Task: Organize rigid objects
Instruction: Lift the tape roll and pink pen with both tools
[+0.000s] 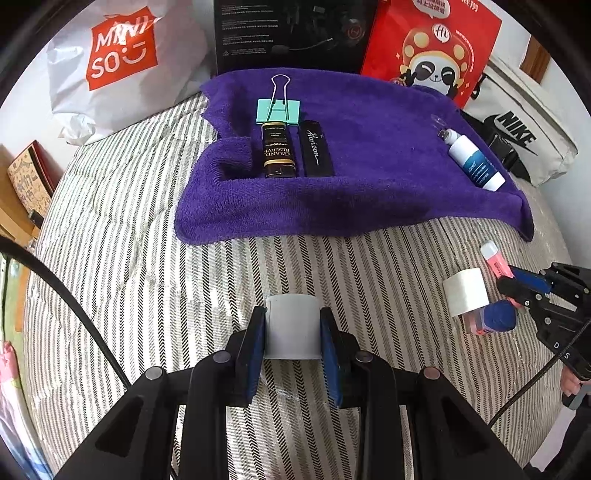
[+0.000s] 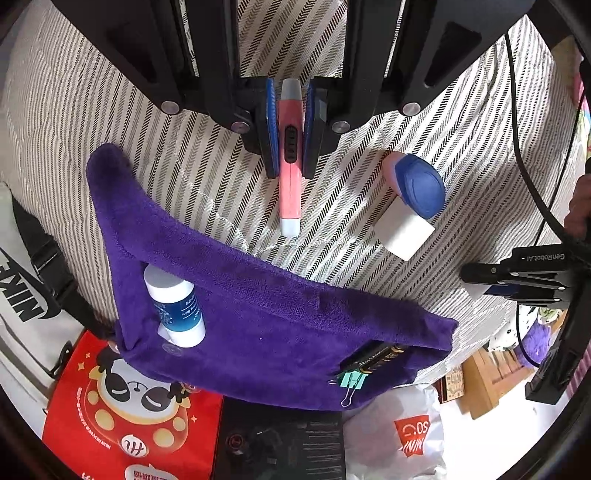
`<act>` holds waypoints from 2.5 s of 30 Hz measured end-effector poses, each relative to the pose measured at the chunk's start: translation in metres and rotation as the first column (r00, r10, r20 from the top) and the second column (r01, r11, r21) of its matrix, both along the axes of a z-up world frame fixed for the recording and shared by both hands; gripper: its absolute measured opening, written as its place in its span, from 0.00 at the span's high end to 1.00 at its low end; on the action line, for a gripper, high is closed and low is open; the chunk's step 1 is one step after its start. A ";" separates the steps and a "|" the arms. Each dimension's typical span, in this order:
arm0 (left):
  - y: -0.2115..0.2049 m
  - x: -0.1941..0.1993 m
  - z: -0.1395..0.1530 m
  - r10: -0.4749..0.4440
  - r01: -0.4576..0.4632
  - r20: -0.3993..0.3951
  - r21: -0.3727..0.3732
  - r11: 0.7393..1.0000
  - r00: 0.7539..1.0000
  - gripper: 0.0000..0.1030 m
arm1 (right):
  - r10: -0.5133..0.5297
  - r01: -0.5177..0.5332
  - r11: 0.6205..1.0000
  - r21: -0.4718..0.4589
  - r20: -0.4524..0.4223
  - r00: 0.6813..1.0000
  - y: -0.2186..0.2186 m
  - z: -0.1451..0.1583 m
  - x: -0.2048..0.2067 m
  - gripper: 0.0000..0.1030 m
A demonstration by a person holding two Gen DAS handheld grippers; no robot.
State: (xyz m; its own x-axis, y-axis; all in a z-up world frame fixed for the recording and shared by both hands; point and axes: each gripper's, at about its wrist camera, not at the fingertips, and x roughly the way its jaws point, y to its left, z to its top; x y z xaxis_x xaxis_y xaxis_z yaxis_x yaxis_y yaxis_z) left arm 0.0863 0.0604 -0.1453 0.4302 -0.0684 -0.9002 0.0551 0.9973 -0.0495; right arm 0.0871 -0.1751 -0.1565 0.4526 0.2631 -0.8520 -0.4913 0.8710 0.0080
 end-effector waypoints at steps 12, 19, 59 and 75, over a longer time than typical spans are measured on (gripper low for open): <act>-0.008 -0.017 -0.004 0.013 -0.020 0.133 0.051 0.998 0.991 0.73 | -0.024 0.018 0.998 0.064 0.094 0.995 -0.007 -0.005 -0.012 0.88; -0.009 -0.015 -0.003 0.016 -0.023 0.132 0.051 0.998 0.991 0.73 | -0.027 0.017 0.997 0.072 0.141 0.990 -0.009 -0.006 -0.017 0.88; -0.002 -0.009 0.042 0.018 -0.009 0.107 -0.078 0.997 0.994 0.73 | -0.101 0.097 0.981 0.169 0.017 0.995 -0.036 0.040 0.000 0.88; 0.010 0.019 0.059 0.025 -0.011 0.139 -0.102 0.995 0.990 0.73 | -0.160 0.148 0.967 0.210 0.039 0.986 -0.029 0.066 0.064 0.88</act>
